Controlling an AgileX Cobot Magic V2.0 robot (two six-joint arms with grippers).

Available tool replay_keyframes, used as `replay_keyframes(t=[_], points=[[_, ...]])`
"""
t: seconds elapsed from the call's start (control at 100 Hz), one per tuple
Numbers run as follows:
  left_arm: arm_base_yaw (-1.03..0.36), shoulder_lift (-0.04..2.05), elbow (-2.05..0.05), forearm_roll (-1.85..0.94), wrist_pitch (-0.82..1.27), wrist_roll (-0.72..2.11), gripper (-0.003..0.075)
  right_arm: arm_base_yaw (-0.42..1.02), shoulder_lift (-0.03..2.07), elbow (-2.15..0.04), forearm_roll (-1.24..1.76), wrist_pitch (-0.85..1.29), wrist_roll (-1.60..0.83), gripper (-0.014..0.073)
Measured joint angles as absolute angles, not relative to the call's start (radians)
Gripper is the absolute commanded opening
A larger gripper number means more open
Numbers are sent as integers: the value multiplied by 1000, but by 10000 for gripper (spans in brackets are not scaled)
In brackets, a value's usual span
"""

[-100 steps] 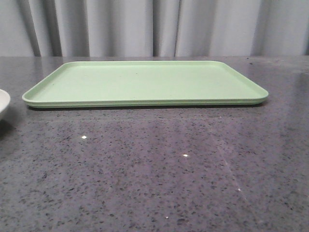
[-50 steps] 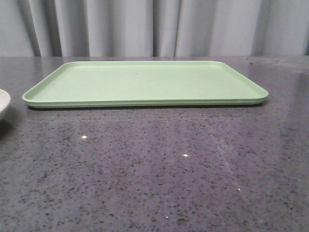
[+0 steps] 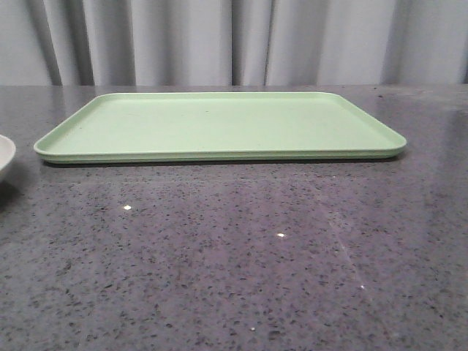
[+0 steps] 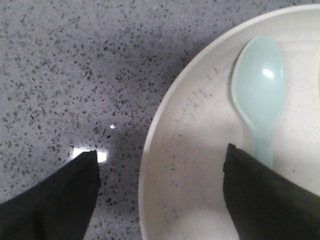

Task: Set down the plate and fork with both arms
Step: 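Lift the plate with the left gripper and carry it over the tray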

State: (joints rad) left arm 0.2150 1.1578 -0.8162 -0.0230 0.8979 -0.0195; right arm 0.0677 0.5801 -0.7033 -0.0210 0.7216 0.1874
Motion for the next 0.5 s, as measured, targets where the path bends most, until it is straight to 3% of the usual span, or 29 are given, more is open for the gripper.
replay_keyframes(t=[0.33, 0.43, 0.5], points=[[215, 1246, -818, -23, 893, -19, 487, 68, 580, -703, -21, 722, 187, 521], [215, 1249, -822, -23, 891, -19, 403, 68, 580, -703, -21, 723, 187, 521], [215, 1251, -822, -23, 893, -19, 301, 68, 580, -703, -21, 723, 187, 521]])
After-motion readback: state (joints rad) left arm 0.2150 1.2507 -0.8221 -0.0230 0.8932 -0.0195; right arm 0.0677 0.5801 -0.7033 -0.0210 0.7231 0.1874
